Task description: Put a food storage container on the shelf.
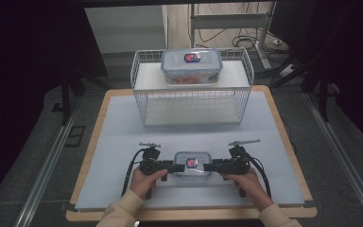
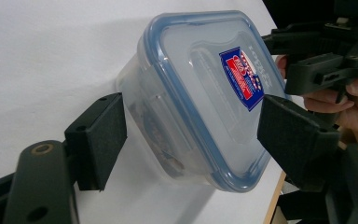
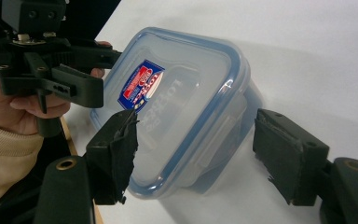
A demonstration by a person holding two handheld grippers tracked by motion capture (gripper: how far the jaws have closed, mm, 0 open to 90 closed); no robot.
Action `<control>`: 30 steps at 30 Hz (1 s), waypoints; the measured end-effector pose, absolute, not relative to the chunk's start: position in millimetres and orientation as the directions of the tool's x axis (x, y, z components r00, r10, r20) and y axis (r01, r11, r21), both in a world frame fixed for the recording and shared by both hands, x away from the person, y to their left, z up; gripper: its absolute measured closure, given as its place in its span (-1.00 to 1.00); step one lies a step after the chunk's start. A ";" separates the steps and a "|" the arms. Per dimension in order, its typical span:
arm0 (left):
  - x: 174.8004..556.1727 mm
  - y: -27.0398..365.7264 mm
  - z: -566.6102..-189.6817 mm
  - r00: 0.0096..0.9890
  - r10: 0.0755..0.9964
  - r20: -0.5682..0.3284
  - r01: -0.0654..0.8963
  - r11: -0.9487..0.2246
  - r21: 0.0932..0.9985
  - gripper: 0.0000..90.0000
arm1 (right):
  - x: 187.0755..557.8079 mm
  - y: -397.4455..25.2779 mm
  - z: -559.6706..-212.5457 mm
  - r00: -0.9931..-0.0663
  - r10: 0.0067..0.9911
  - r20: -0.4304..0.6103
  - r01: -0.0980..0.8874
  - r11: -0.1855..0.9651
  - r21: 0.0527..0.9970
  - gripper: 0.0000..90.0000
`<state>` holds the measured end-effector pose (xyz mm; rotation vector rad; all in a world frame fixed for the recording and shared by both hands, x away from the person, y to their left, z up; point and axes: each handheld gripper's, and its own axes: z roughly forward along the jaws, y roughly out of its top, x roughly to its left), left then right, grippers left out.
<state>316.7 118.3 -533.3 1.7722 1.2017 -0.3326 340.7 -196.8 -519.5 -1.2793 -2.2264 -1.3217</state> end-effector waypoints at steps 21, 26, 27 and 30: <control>306.4 122.0 -531.4 0.492 0.561 -0.666 0.827 -0.061 0.559 -0.06 | 335.9 -199.0 -517.9 -0.563 0.546 0.620 0.800 0.172 0.575 0.07; 299.4 122.2 -529.2 0.503 0.567 -0.652 0.812 -0.051 0.581 0.03 | 328.0 -199.3 -514.0 -0.599 0.547 0.585 0.768 0.186 0.613 0.13; 297.6 122.3 -529.1 0.502 0.567 -0.653 0.810 -0.044 0.585 0.04 | 326.8 -199.5 -513.6 -0.599 0.547 0.584 0.767 0.184 0.615 0.14; 294.0 121.7 -527.7 0.509 0.574 -0.641 0.801 -0.043 0.597 0.06 | 322.8 -201.0 -513.1 -0.603 0.544 0.583 0.761 0.172 0.626 0.18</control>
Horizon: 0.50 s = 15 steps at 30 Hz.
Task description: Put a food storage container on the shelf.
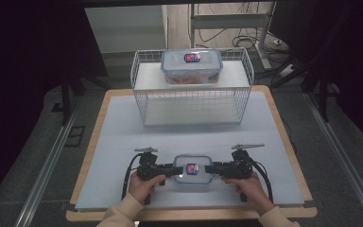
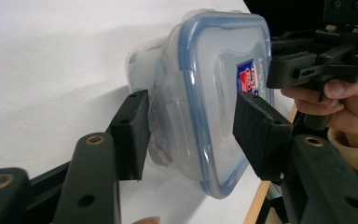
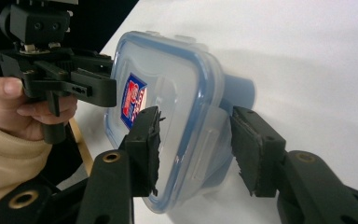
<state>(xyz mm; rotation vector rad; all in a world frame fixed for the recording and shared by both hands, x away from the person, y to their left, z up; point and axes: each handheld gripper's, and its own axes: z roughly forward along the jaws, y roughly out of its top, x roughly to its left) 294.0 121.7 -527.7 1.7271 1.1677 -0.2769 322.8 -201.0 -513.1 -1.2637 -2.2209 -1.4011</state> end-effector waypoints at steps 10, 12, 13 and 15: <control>286.7 120.2 -524.0 0.541 0.587 -0.602 0.772 -0.063 0.632 0.08 | 315.9 -204.6 -511.8 -0.613 0.529 0.587 0.752 0.163 0.638 0.23; 285.9 120.0 -523.6 0.545 0.588 -0.597 0.769 -0.066 0.636 0.09 | 315.0 -204.6 -511.5 -0.614 0.530 0.585 0.751 0.163 0.640 0.23; 285.4 119.6 -523.2 0.544 0.590 -0.597 0.769 -0.065 0.637 0.09 | 314.4 -204.4 -511.2 -0.613 0.531 0.585 0.751 0.161 0.640 0.23; 284.3 119.0 -522.4 0.546 0.592 -0.593 0.765 -0.065 0.641 0.09 | 314.0 -204.6 -510.6 -0.611 0.530 0.588 0.752 0.156 0.641 0.24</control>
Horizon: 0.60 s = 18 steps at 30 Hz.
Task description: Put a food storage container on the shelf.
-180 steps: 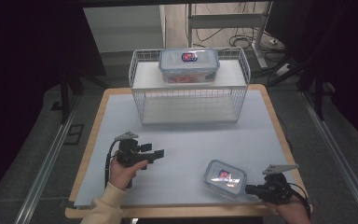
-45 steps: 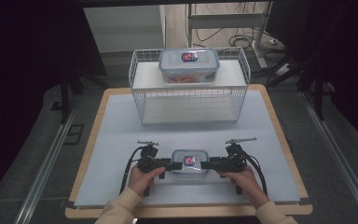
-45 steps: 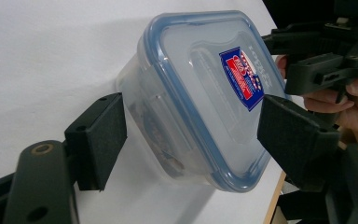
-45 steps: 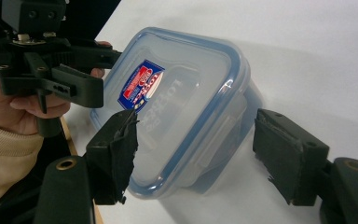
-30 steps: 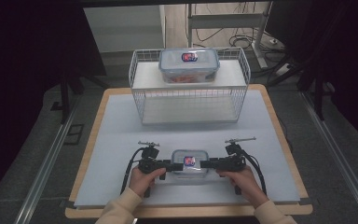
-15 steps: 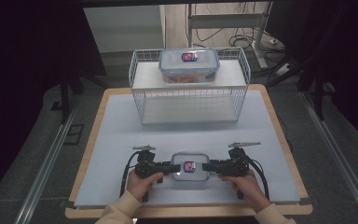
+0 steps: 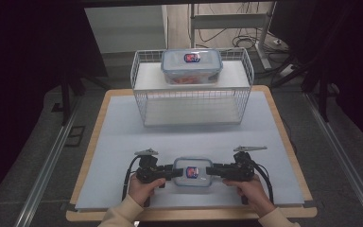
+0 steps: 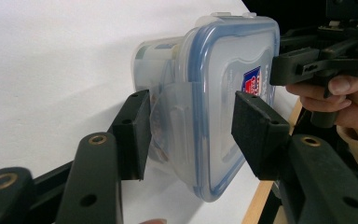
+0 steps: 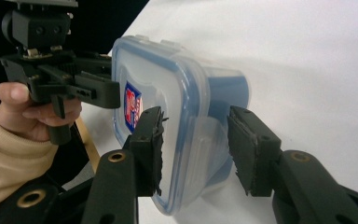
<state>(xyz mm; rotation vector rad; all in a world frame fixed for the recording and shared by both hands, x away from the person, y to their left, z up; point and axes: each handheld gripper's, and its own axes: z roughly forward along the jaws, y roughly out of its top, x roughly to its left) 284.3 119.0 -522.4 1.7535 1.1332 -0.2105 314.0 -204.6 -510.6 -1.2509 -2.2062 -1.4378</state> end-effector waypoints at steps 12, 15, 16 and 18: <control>285.2 114.5 -520.4 0.540 0.593 -0.597 0.769 -0.061 0.636 0.10 | 320.0 -211.0 -504.9 -0.613 0.560 0.557 0.715 0.092 0.694 0.49; 286.1 115.0 -521.9 0.530 0.590 -0.609 0.776 -0.047 0.629 0.10 | 320.6 -210.9 -506.3 -0.614 0.552 0.565 0.721 0.101 0.686 0.44; 286.9 115.7 -522.8 0.529 0.585 -0.615 0.779 -0.047 0.625 0.09 | 321.2 -210.6 -507.2 -0.614 0.550 0.566 0.725 0.109 0.680 0.40; 288.1 115.9 -525.2 0.530 0.577 -0.622 0.784 -0.054 0.618 0.09 | 321.6 -210.3 -509.5 -0.613 0.550 0.566 0.732 0.127 0.669 0.22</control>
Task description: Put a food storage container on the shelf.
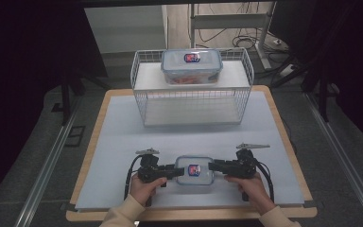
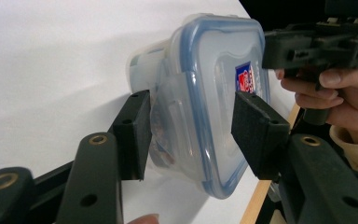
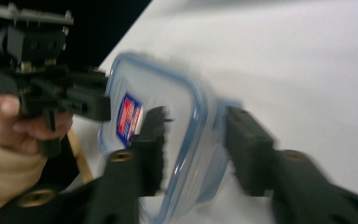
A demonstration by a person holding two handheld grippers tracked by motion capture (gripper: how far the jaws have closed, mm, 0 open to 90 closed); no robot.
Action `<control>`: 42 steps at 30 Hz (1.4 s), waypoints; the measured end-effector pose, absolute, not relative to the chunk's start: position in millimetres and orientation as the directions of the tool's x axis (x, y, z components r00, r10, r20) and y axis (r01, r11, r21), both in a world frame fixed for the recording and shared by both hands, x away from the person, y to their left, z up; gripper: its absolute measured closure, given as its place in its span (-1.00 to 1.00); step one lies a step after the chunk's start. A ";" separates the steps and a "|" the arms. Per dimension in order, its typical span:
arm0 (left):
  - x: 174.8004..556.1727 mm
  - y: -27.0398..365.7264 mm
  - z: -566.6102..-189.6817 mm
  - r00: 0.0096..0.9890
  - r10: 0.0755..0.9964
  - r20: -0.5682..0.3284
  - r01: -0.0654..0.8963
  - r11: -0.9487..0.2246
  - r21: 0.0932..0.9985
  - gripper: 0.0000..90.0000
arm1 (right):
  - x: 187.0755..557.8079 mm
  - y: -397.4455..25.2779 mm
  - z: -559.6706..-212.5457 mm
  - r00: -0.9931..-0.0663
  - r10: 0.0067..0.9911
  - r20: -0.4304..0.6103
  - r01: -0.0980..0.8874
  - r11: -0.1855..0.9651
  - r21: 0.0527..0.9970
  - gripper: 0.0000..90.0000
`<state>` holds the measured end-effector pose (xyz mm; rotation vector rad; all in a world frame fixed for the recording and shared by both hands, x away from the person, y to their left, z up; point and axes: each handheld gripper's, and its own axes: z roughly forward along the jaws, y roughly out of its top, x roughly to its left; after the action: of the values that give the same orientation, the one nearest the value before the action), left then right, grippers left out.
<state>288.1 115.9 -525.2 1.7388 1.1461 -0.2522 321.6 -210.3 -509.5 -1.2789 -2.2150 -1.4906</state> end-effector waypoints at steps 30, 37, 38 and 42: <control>281.9 112.1 -523.0 0.544 0.600 -0.587 0.764 -0.065 0.642 0.10 | 312.6 -213.1 -521.7 -0.549 0.518 0.656 0.813 0.150 0.562 0.18; 280.2 111.5 -519.5 0.553 0.605 -0.573 0.751 -0.065 0.657 0.10 | 311.3 -213.7 -519.7 -0.549 0.516 0.658 0.810 0.132 0.572 0.19; 280.0 111.1 -518.5 0.553 0.605 -0.573 0.749 -0.059 0.660 0.10 | 311.2 -213.9 -518.7 -0.551 0.515 0.657 0.807 0.131 0.575 0.19; 279.9 111.6 -514.5 0.566 0.603 -0.562 0.736 -0.063 0.674 0.11 | 311.1 -214.4 -515.1 -0.561 0.511 0.651 0.799 0.129 0.587 0.19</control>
<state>279.9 111.6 -514.5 1.7513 1.1128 -0.1590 311.1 -214.4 -515.1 -1.2786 -2.1191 -1.4029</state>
